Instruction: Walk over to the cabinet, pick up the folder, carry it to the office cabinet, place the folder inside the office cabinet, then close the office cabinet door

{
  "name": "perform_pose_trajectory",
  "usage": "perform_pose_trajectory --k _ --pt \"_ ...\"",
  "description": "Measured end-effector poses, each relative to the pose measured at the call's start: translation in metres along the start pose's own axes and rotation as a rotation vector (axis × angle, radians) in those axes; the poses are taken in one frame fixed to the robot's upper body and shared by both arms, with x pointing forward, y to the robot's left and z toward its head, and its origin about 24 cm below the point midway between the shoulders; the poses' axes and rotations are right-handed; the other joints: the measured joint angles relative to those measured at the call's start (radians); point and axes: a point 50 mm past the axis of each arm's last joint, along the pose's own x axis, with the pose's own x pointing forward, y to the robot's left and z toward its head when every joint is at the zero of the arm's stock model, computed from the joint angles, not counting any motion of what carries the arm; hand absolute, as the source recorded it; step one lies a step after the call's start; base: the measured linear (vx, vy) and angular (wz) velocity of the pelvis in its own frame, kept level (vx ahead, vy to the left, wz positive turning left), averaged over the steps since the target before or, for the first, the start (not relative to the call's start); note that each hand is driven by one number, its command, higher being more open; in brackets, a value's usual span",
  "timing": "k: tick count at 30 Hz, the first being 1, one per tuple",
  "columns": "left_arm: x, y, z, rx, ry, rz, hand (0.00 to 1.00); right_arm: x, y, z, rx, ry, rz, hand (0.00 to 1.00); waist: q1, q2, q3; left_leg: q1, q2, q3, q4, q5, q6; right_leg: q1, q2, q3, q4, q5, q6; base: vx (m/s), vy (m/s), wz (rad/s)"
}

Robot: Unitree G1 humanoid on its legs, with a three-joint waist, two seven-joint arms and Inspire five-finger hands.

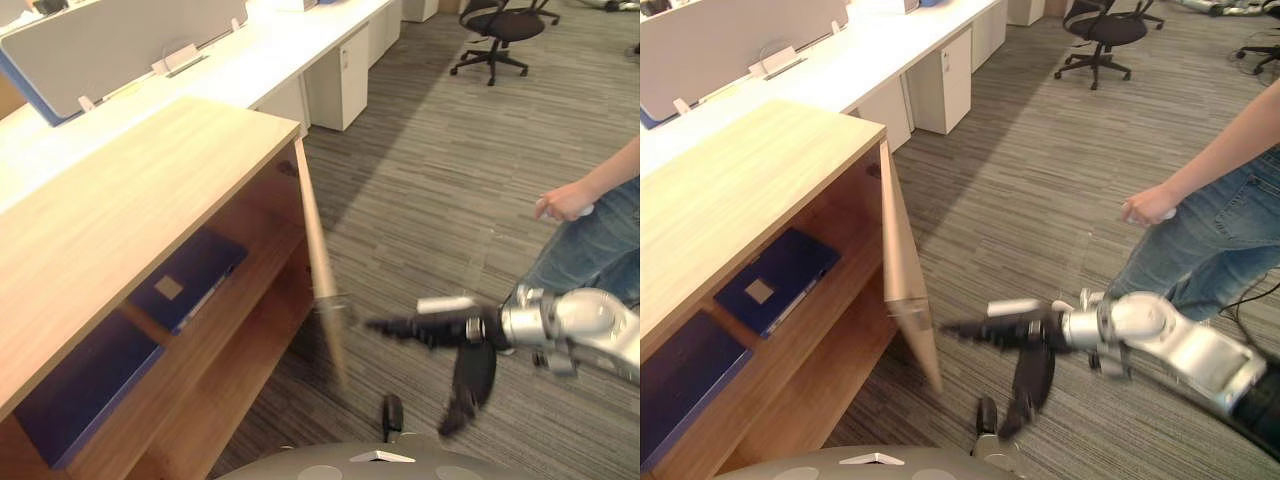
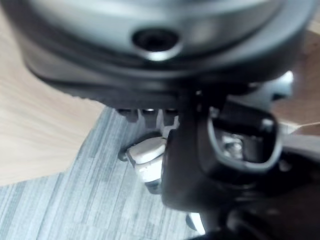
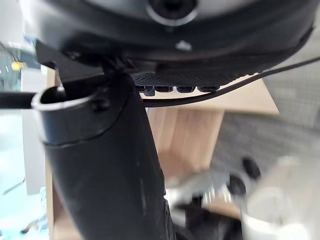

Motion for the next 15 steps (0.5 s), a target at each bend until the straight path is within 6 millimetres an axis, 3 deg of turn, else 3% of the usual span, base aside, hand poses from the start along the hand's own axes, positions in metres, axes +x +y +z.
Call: perform_pose_trajectory --k 3,5,15 --pt "0.0 -0.001 -0.001 0.001 0.004 -0.01 1.0 0.003 0.021 -0.023 0.077 0.073 0.091 1.0 -0.001 -0.006 -0.001 0.0 -0.013 0.012 -0.015 0.001 0.002 -0.016 -0.008 0.011 0.001 0.0 0.0 -0.04 0.074 -0.15" --pt "-0.001 -0.001 -0.003 0.001 0.01 -0.013 1.0 -0.002 0.02 -0.028 0.089 0.11 0.072 1.0 -0.003 -0.009 -0.003 0.007 -0.014 0.015 -0.015 0.001 0.002 -0.016 -0.008 0.025 0.001 0.001 0.0 -0.01 0.096 -0.21" --pt "0.001 -0.002 -0.006 -0.027 0.027 -0.007 1.0 -0.011 0.009 -0.021 0.058 0.104 0.01 1.0 0.018 -0.033 -0.012 0.011 -0.032 0.026 0.004 -0.006 0.001 -0.015 -0.017 0.045 0.005 0.027 0.008 0.01 0.073 -0.05"
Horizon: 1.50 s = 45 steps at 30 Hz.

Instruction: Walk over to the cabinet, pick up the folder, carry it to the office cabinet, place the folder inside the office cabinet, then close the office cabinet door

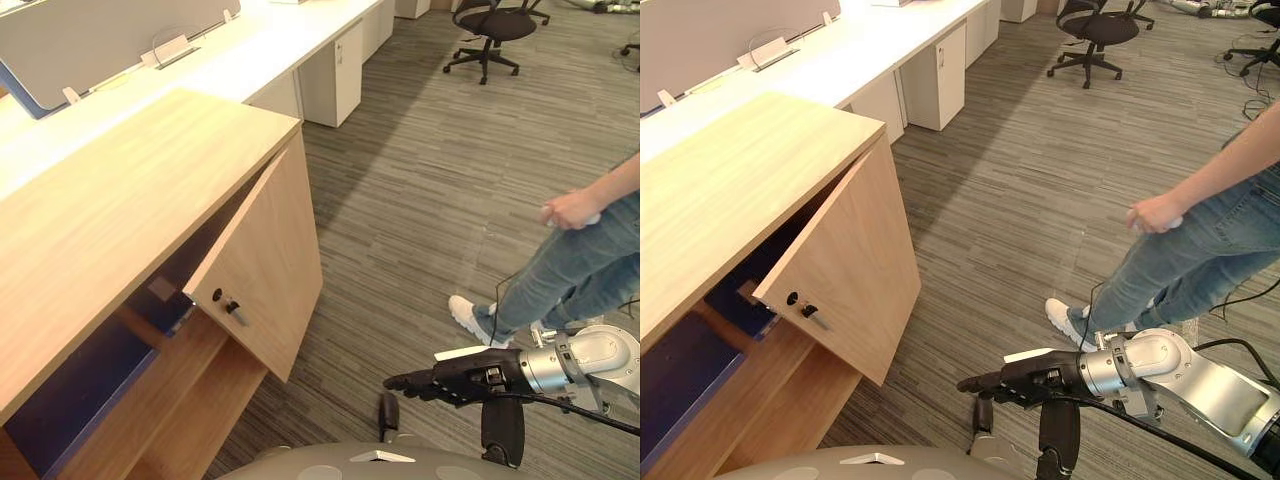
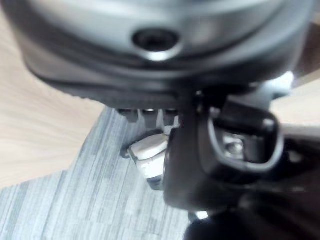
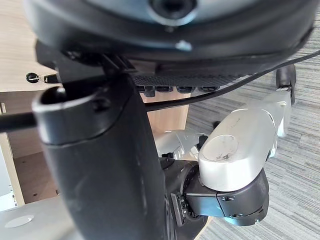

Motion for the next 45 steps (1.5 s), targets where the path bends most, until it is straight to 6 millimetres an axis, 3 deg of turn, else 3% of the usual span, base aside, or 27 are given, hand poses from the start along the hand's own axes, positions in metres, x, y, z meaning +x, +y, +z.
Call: perform_pose_trajectory --k 4,6,8,10,12,17,20,22,24,28,30,32,33,34,35,36,37,38,40,42,43,45 --pt "0.005 -0.002 -0.005 -0.05 0.024 0.01 1.0 0.004 -0.012 -0.017 0.079 -0.061 -0.094 1.0 -0.004 -0.019 -0.005 0.001 -0.015 -0.002 0.006 -0.002 0.005 0.006 -0.015 0.002 0.0 0.004 0.004 0.0 0.111 0.03" --pt "0.006 -0.004 -0.01 -0.086 0.043 0.019 1.0 0.001 -0.033 -0.034 0.125 -0.085 -0.25 1.0 -0.016 -0.025 -0.005 0.002 -0.025 -0.007 0.006 -0.002 0.006 0.009 -0.029 0.0 0.0 0.007 0.009 -0.02 0.089 0.09" --pt "0.007 -0.003 -0.016 -0.155 0.067 0.05 1.0 -0.014 -0.073 -0.06 0.187 -0.089 -0.618 1.0 -0.033 -0.028 -0.005 0.004 -0.038 -0.016 0.005 0.0 0.01 0.016 -0.046 -0.004 0.0 0.007 0.014 -0.05 0.082 0.11" --pt "0.009 -0.004 -0.015 -0.192 0.073 0.076 1.0 -0.031 -0.097 -0.077 0.267 -0.076 -0.927 1.0 -0.039 -0.03 -0.003 0.004 -0.044 -0.02 0.005 0.0 0.011 0.017 -0.054 -0.004 0.0 0.008 0.015 -0.04 0.058 0.07" --pt "0.01 -0.004 -0.015 -0.243 0.078 0.123 1.0 -0.071 -0.112 -0.091 0.356 -0.058 -1.302 1.0 -0.036 -0.011 -0.005 0.006 -0.047 -0.023 0.003 0.001 0.011 0.019 -0.058 -0.008 0.0 0.008 0.015 -0.03 0.03 0.07" --pt "0.008 -0.002 -0.025 -0.365 0.103 0.215 1.0 -0.126 -0.099 -0.113 0.531 -0.133 -1.8 1.0 -0.051 -0.009 -0.005 0.038 -0.036 -0.028 -0.027 0.006 0.0 0.037 -0.04 -0.013 -0.005 -0.01 0.005 0.0 -0.013 0.0" --pt "0.007 -0.003 -0.032 -0.439 0.131 0.26 1.0 -0.148 -0.072 -0.136 0.667 -0.115 -2.068 1.0 -0.077 -0.011 -0.007 0.041 -0.032 -0.028 -0.038 0.007 -0.004 0.037 -0.039 -0.016 -0.005 -0.016 0.006 0.0 0.0 0.0" --pt "0.006 0.0 -0.034 -0.467 0.135 0.286 1.0 -0.15 -0.045 -0.157 0.772 -0.058 -2.177 1.0 -0.08 -0.012 -0.008 0.042 -0.025 -0.028 -0.039 0.007 -0.004 0.037 -0.037 -0.017 -0.005 -0.018 0.006 0.0 0.0 0.0" --pt "0.005 0.002 -0.036 -0.492 0.144 0.317 1.0 -0.144 -0.021 -0.176 0.912 0.01 -2.272 1.0 -0.091 -0.014 -0.01 0.043 -0.024 -0.029 -0.041 0.008 -0.004 0.038 -0.037 -0.018 -0.005 -0.019 0.007 0.0 0.0 0.0" --pt "0.003 0.003 -0.043 -0.531 0.181 0.358 1.0 -0.113 0.032 -0.218 1.36 0.14 -2.421 1.0 -0.107 -0.015 -0.033 0.054 -0.027 -0.028 -0.055 0.011 -0.006 0.042 -0.034 -0.018 -0.005 -0.022 0.01 0.0 0.011 -0.01" --pt "0.001 0.002 -0.051 -0.573 0.211 0.375 1.0 -0.073 0.063 -0.239 1.689 0.206 -2.392 1.0 -0.109 -0.022 -0.055 0.052 -0.03 -0.031 -0.057 0.011 -0.006 0.042 -0.032 -0.022 -0.005 -0.026 0.011 0.01 0.004 0.05" --pt "0.0 0.0 -0.056 -0.611 0.24 0.383 1.0 -0.013 0.089 -0.247 2.013 0.234 -2.244 1.0 -0.121 -0.032 -0.066 0.052 -0.029 -0.037 -0.057 0.015 -0.006 0.046 -0.031 -0.028 -0.006 -0.025 0.011 -0.01 0.004 0.07" --pt "-0.001 0.0 -0.057 -0.621 0.244 0.385 1.0 0.002 0.095 -0.247 2.079 0.244 -2.197 1.0 -0.122 -0.032 -0.067 0.054 -0.029 -0.041 -0.059 0.018 -0.006 0.049 -0.034 -0.031 -0.005 -0.026 0.01 -0.03 0.004 0.18" --pt "0.0 0.0 -0.057 -0.635 0.251 0.385 1.0 0.033 0.11 -0.243 2.18 0.278 -2.108 1.0 -0.123 -0.031 -0.068 0.057 -0.03 -0.051 -0.064 0.026 -0.005 0.056 -0.038 -0.04 -0.005 -0.026 0.01 -0.02 0.006 0.2" --pt "0.0 -0.001 -0.056 -0.644 0.253 0.384 1.0 0.046 0.117 -0.241 2.225 0.289 -2.072 1.0 -0.121 -0.03 -0.069 0.057 -0.03 -0.054 -0.067 0.03 -0.004 0.058 -0.039 -0.044 -0.005 -0.026 0.01 -0.04 -0.01 0.26" --pt "0.001 -0.004 -0.057 -0.676 0.26 0.394 1.0 0.083 0.13 -0.232 2.399 0.249 -1.95 1.0 -0.117 -0.03 -0.07 0.054 -0.03 -0.06 -0.072 0.034 -0.003 0.059 -0.044 -0.054 -0.005 -0.026 0.01 -0.03 -0.012 0.19" --pt "0.001 -0.004 -0.057 -0.691 0.263 0.4 1.0 0.097 0.135 -0.227 2.463 0.229 -1.908 1.0 -0.113 -0.029 -0.07 0.054 -0.03 -0.063 -0.072 0.036 -0.003 0.062 -0.046 -0.058 -0.005 -0.026 0.01 -0.05 -0.015 0.28" --pt "0.001 -0.005 -0.056 -0.714 0.265 0.404 1.0 0.124 0.146 -0.216 -2.528 -0.18 1.793 1.0 -0.099 -0.027 -0.069 0.053 -0.028 -0.077 -0.07 0.038 -0.002 0.073 -0.049 -0.074 -0.003 -0.028 0.01 -0.05 0.002 0.36" --pt "0.003 -0.008 -0.054 -0.75 0.263 0.409 1.0 0.165 0.152 -0.192 -2.597 -0.073 1.601 1.0 -0.082 -0.022 -0.066 0.043 -0.02 -0.088 -0.052 0.027 0.001 0.088 -0.055 -0.102 0.0 -0.033 0.01 -0.05 -0.005 0.4" --pt "0.005 -0.006 -0.047 -0.756 0.24 0.422 1.0 0.192 0.142 -0.172 -2.734 -0.03 1.523 1.0 -0.067 -0.017 -0.064 -0.003 0.008 -0.059 0.016 0.004 0.045 0.087 -0.051 -0.123 0.0 -0.033 0.01 -0.07 -0.042 0.42" --pt "0.007 -0.006 -0.042 -0.755 0.231 0.424 1.0 0.194 0.131 -0.168 2.699 -0.014 -1.497 1.0 -0.057 -0.006 -0.057 -0.017 0.016 -0.054 0.025 0.003 0.051 0.089 -0.052 -0.136 0.001 -0.038 0.016 -0.08 -0.04 0.45" --pt "0.009 -0.005 -0.035 -0.735 0.218 0.423 1.0 0.196 0.112 -0.162 2.582 -0.094 -1.49 1.0 -0.036 -0.009 -0.044 -0.017 0.026 -0.025 0.006 0.01 0.062 0.089 -0.052 -0.147 0.001 -0.045 0.02 -0.04 -0.021 0.34"
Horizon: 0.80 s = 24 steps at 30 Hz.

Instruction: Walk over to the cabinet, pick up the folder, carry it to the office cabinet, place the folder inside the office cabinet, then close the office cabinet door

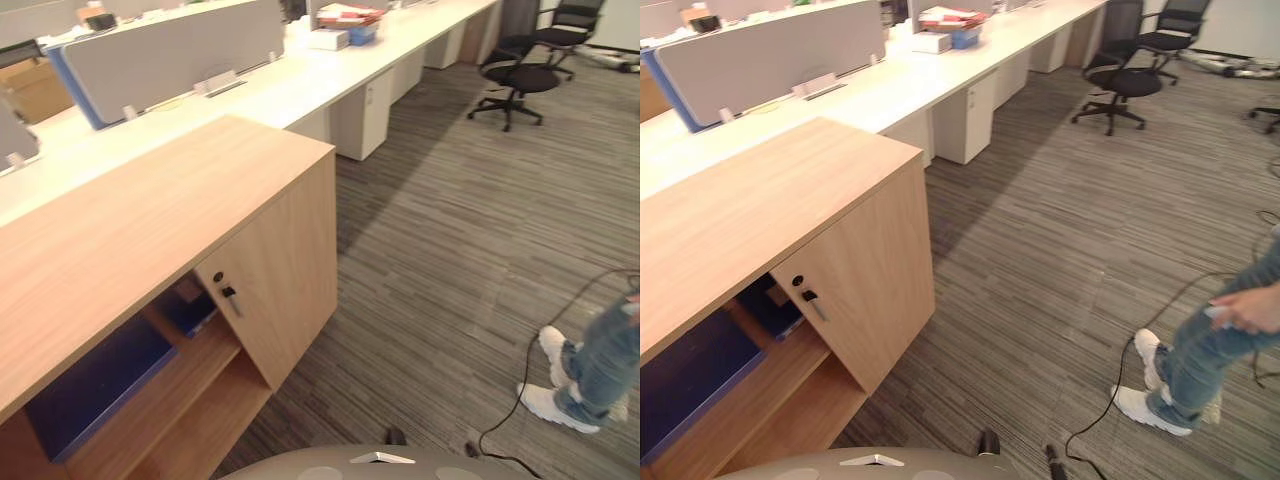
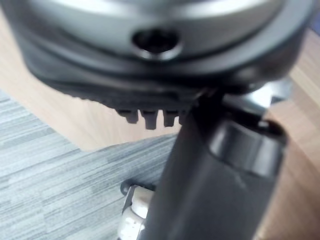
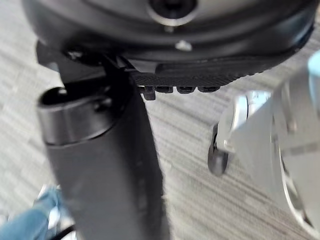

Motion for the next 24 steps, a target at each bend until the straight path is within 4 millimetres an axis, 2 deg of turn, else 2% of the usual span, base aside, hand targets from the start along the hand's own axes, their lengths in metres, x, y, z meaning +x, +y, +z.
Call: perform_pose_trajectory --k 1,2,3,4,5,6,7,9,11,12,16,20,24 --pt "0.0 0.001 0.001 0.002 -0.003 0.0 1.0 0.0 0.005 0.0 -0.033 -0.007 0.03 1.0 0.0 -0.001 0.003 0.0 0.002 0.008 -0.017 0.008 0.01 -0.001 -0.001 -0.009 0.0 -0.002 0.0 -0.01 -0.035 0.51" --pt "0.001 0.005 0.004 0.027 -0.009 0.005 1.0 -0.002 0.014 -0.003 -0.093 -0.007 0.081 1.0 -0.003 -0.018 -0.001 0.006 0.0 0.019 -0.067 0.022 0.016 -0.009 -0.009 -0.035 -0.001 -0.014 0.001 0.03 -0.019 0.73" --pt "0.002 0.007 0.012 0.059 -0.025 0.003 1.0 -0.003 0.021 -0.008 -0.146 0.007 0.117 1.0 -0.007 -0.035 0.01 -0.021 0.013 0.077 -0.012 0.042 -0.006 -0.011 -0.033 -0.073 0.0 -0.017 0.0 0.04 0.025 1.04" --pt "0.002 0.001 0.015 0.072 -0.036 -0.014 1.0 -0.003 0.029 -0.006 -0.207 0.001 0.157 1.0 -0.008 -0.024 0.017 -0.061 0.016 0.137 0.065 0.056 -0.002 0.001 -0.034 -0.119 0.0 -0.021 -0.003 0.06 0.044 1.02" --pt "0.002 -0.002 0.017 0.096 -0.041 -0.024 1.0 -0.003 0.032 -0.004 -0.238 -0.005 0.174 1.0 -0.01 -0.016 0.02 -0.06 0.023 0.169 0.056 0.053 0.004 0.011 -0.026 -0.147 0.001 -0.027 -0.003 0.06 0.036 1.21" --pt "0.002 -0.002 0.023 0.164 -0.062 -0.029 1.0 -0.004 0.037 -0.006 -0.307 0.002 0.204 1.0 -0.01 -0.021 0.02 -0.045 0.004 0.141 -0.025 0.106 -0.033 0.018 -0.038 -0.19 0.014 -0.056 0.011 0.07 0.02 1.01" --pt "0.002 0.001 0.026 0.199 -0.073 -0.028 1.0 -0.004 0.039 -0.008 -0.337 0.007 0.218 1.0 -0.01 -0.029 0.021 -0.029 -0.012 0.133 -0.079 0.136 -0.033 0.02 -0.047 -0.204 0.018 -0.066 0.013 0.08 0.033 1.18" --pt "0.002 0.0 0.032 0.278 -0.094 -0.053 1.0 -0.004 0.042 -0.009 -0.412 0.009 0.242 1.0 -0.001 -0.048 0.04 0.008 -0.049 0.068 -0.218 0.22 -0.053 0.044 -0.073 -0.267 0.026 -0.068 0.015 0.08 0.062 1.11" --pt "0.003 0.002 0.034 0.318 -0.101 -0.055 1.0 -0.004 0.042 -0.009 -0.449 0.011 0.244 1.0 0.001 -0.053 0.043 0.031 -0.063 0.027 -0.277 0.25 -0.052 0.071 -0.081 -0.303 0.026 -0.072 0.013 0.11 0.079 0.8" --pt "0.002 0.0 0.037 0.362 -0.115 -0.065 1.0 -0.005 0.049 -0.012 -0.486 0.024 0.285 1.0 0.013 -0.058 0.052 0.052 -0.074 0.023 -0.283 0.25 -0.055 0.096 -0.091 -0.306 0.034 -0.075 0.007 0.13 0.087 0.4" --pt "0.002 -0.002 0.039 0.403 -0.131 -0.072 1.0 -0.008 0.06 -0.016 -0.492 0.036 0.337 1.0 0.018 -0.056 0.056 0.058 -0.076 0.022 -0.287 0.249 -0.055 0.097 -0.096 -0.304 0.057 -0.087 -0.012 0.04 0.023 0.1" --pt "0.002 -0.004 0.038 0.414 -0.132 -0.077 1.0 -0.008 0.061 -0.015 -0.488 0.039 0.354 1.0 0.016 -0.052 0.065 0.075 -0.084 0.011 -0.287 0.25 -0.053 0.106 -0.116 -0.312 0.093 -0.1 -0.011 -0.02 0.006 0.05" --pt "0.002 -0.004 0.039 0.416 -0.141 -0.075 1.0 -0.008 0.061 -0.015 -0.49 0.038 0.355 1.0 0.017 -0.069 0.074 0.077 -0.108 -0.022 -0.288 0.261 -0.035 0.106 -0.159 -0.332 0.152 -0.129 -0.012 -0.08 0.028 0.27"
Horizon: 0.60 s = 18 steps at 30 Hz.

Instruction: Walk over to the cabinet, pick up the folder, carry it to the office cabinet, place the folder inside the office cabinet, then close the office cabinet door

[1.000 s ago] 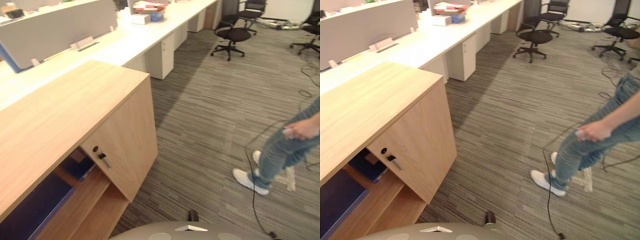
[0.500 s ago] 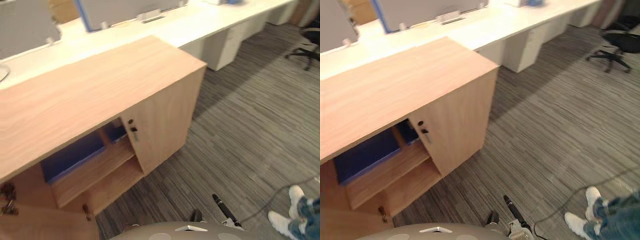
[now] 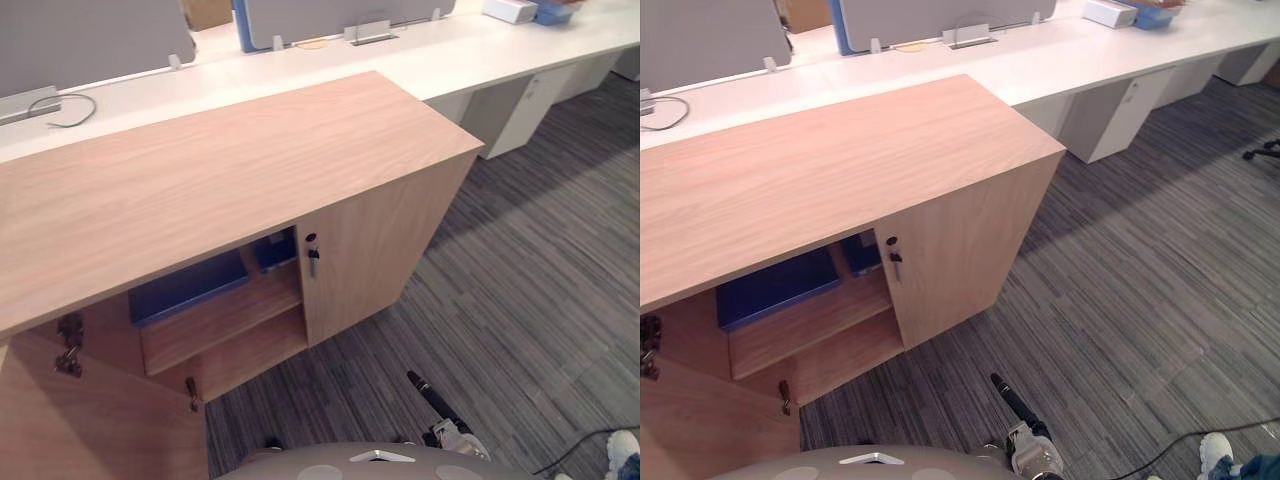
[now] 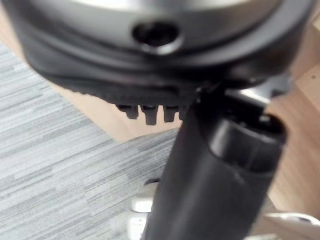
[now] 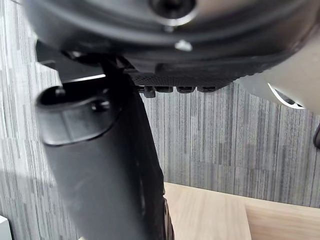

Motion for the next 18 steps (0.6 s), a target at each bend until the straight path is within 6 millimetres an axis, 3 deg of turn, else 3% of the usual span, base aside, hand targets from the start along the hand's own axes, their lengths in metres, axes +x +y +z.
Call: perform_pose_trajectory --k 5,8,10,13,14,15,16,18 --pt "-0.003 -0.003 -0.012 0.003 0.001 -0.012 1.0 -0.001 -0.004 -0.001 -0.019 -0.003 -0.012 1.0 -0.001 -0.016 0.006 0.0 -0.035 -0.037 0.0 0.008 0.019 0.01 -0.043 -0.01 0.032 -0.018 0.018 -0.09 0.032 0.25" --pt "-0.008 -0.003 -0.005 0.145 -0.101 -0.036 1.0 -0.002 -0.014 -0.002 0.032 -0.008 -0.053 1.0 0.001 -0.026 0.014 -0.006 -0.07 -0.109 0.0 0.015 0.045 0.032 -0.086 -0.022 0.086 -0.08 0.052 -0.06 0.047 0.87" --pt "-0.012 -0.002 0.003 0.224 -0.165 -0.079 1.0 -0.004 -0.018 -0.003 0.05 -0.017 -0.077 1.0 0.003 -0.02 0.021 -0.01 -0.081 -0.153 0.0 0.022 0.064 0.028 -0.049 0.116 0.116 -0.168 0.035 -0.04 0.027 1.08" --pt "-0.017 0.003 0.006 0.234 -0.186 -0.117 1.0 -0.008 -0.022 -0.022 0.051 0.024 -0.094 1.0 0.004 -0.041 0.018 -0.043 -0.11 -0.245 0.0 0.037 0.085 -0.008 0.047 0.404 0.163 -0.275 -0.01 0.02 -0.039 1.28" --pt "-0.018 0.006 0.007 0.225 -0.191 -0.127 1.0 -0.01 -0.023 -0.029 0.065 0.039 -0.104 1.0 0.005 -0.066 0.021 -0.063 -0.13 -0.266 0.0 0.041 0.091 -0.022 0.057 0.461 0.192 -0.309 0.002 0.05 -0.077 1.53" --pt "-0.019 0.007 0.009 0.219 -0.194 -0.129 1.0 -0.01 -0.026 -0.032 0.067 0.047 -0.112 1.0 0.006 -0.071 0.02 -0.068 -0.139 -0.275 0.001 0.043 0.094 -0.02 0.056 0.473 0.206 -0.328 0.007 0.16 -0.099 1.94" --pt "-0.019 0.009 0.012 0.205 -0.197 -0.138 1.0 -0.013 -0.034 -0.039 0.066 0.088 -0.142 1.0 0.011 -0.086 0.023 -0.084 -0.178 -0.323 0.001 0.051 0.106 -0.009 0.051 0.499 0.236 -0.364 0.02 0.17 -0.068 1.7" --pt "-0.02 0.008 0.016 0.196 -0.205 -0.141 1.0 -0.015 -0.041 -0.043 0.078 0.109 -0.162 1.0 0.007 -0.088 0.02 -0.118 -0.2 -0.414 0.045 0.053 0.107 0.007 0.066 0.565 0.27 -0.338 0.016 0.18 -0.051 1.58"
